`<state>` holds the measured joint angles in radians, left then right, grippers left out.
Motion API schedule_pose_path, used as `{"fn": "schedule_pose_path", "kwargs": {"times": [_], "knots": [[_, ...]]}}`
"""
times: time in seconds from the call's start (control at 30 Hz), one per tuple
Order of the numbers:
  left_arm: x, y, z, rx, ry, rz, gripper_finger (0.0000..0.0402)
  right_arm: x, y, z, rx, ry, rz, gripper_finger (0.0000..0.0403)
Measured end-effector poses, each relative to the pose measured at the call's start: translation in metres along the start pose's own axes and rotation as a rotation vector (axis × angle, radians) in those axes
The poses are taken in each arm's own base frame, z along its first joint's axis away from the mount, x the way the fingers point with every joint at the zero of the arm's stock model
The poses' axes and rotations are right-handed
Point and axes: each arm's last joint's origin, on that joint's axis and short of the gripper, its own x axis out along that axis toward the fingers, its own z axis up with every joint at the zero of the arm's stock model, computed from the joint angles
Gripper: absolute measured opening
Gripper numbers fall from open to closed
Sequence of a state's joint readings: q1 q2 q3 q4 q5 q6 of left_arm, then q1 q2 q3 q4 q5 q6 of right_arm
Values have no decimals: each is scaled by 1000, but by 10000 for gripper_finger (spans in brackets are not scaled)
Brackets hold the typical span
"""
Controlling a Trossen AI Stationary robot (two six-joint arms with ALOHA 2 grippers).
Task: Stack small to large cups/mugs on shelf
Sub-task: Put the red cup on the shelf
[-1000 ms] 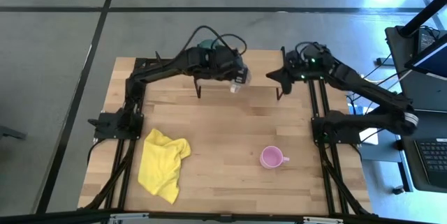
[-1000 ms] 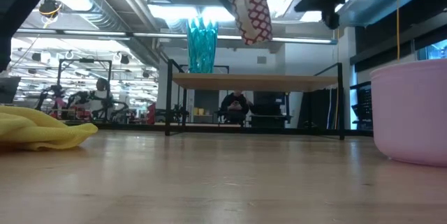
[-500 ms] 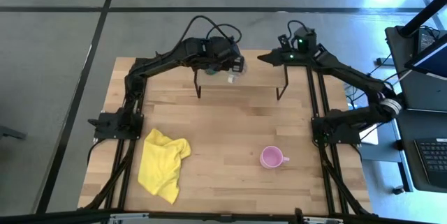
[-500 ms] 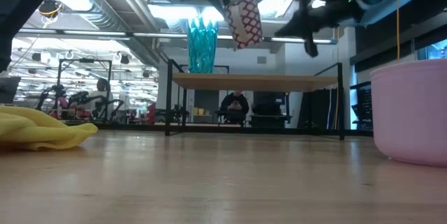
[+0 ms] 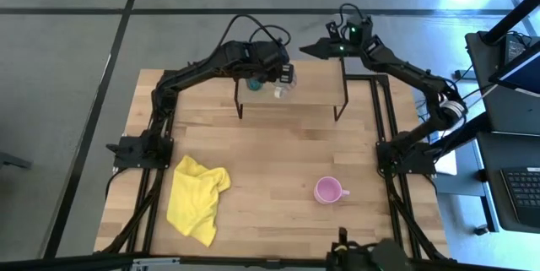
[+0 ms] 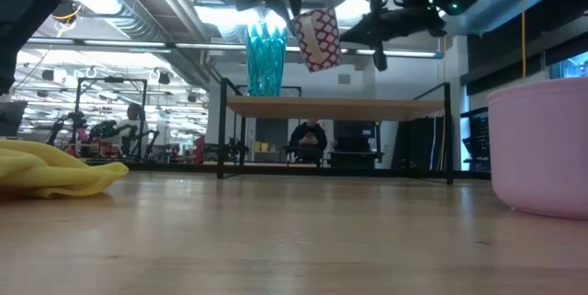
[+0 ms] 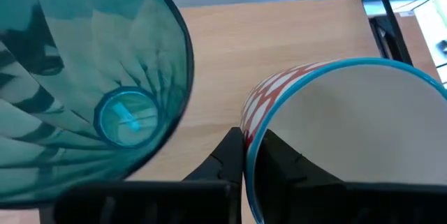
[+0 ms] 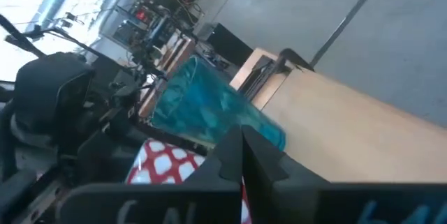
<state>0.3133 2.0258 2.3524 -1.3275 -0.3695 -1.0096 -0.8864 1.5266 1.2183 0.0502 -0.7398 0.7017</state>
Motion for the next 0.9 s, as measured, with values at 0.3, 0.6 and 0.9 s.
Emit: {"fn": "schedule_pose_path", "kwargs": {"times": [0.3,0.6,0.9], "knots": [[20,-4,-1,3,40,8,14,17,-17,3,17,92,-55,1],[32,-4,1,4,70,-3,14,15,-32,-4,15,137,-119,1],[32,-5,0,11,73,-1,14,13,-35,-7,-2,164,-139,2]]}}
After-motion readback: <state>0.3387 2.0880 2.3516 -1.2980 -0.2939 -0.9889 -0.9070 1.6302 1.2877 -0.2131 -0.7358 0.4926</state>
